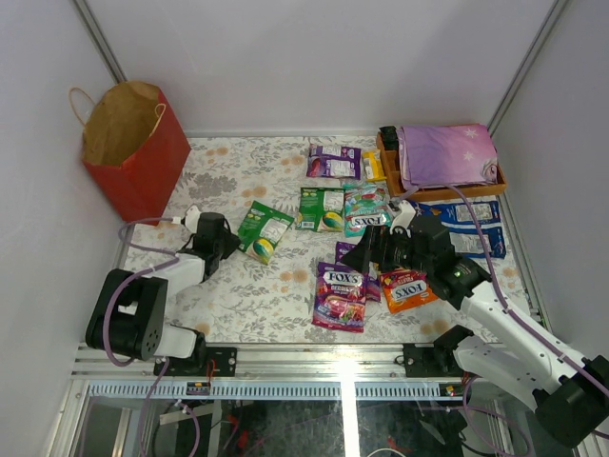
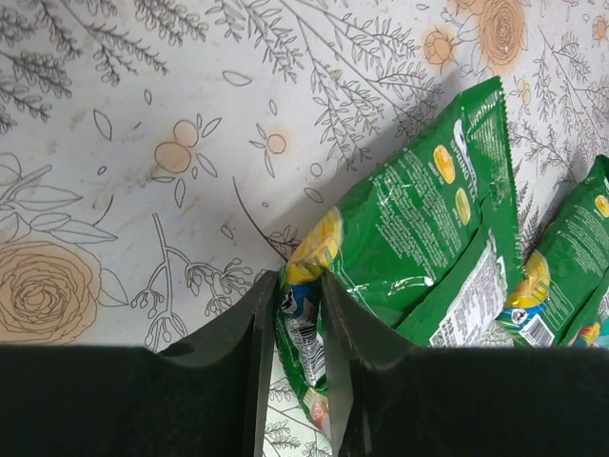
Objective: Take the snacks out of the paper bag
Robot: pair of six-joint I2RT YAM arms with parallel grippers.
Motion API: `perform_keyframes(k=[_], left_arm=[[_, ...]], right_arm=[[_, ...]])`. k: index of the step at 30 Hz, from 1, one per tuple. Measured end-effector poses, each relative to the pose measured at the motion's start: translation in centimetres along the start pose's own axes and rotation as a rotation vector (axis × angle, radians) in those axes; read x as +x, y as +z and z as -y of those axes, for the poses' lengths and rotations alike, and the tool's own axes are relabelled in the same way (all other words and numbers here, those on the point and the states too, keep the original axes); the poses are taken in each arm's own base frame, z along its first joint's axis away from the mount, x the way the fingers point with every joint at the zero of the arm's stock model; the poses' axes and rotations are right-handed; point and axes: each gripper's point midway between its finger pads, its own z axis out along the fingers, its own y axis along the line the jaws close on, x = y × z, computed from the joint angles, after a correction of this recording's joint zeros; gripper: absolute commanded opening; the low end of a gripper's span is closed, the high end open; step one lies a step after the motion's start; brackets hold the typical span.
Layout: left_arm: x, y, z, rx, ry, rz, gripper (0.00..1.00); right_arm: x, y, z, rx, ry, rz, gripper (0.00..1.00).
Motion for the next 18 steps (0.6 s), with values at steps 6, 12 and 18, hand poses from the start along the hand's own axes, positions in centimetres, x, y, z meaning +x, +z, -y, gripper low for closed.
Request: perform_keyframes(k=[6,12,18], left_arm=[[0.61,-0.14,-0.56,0.006,-0.156,0.016,0.22],[0.54,-0.85,-0.94,0.015,-0.304,0.046,0.23],[0.2,-0.64,-0.67,0.032,-0.44,0.07,0.23]], right_arm=[[0.0,0.0,0.01,0.0,-0.003,0.0,0.99],[0.01,0.0,0.0,-0.001,-0.005,-0.001,0.99],[0.03,0.0,0.01,-0.001,-0.005,-0.001,0.99]])
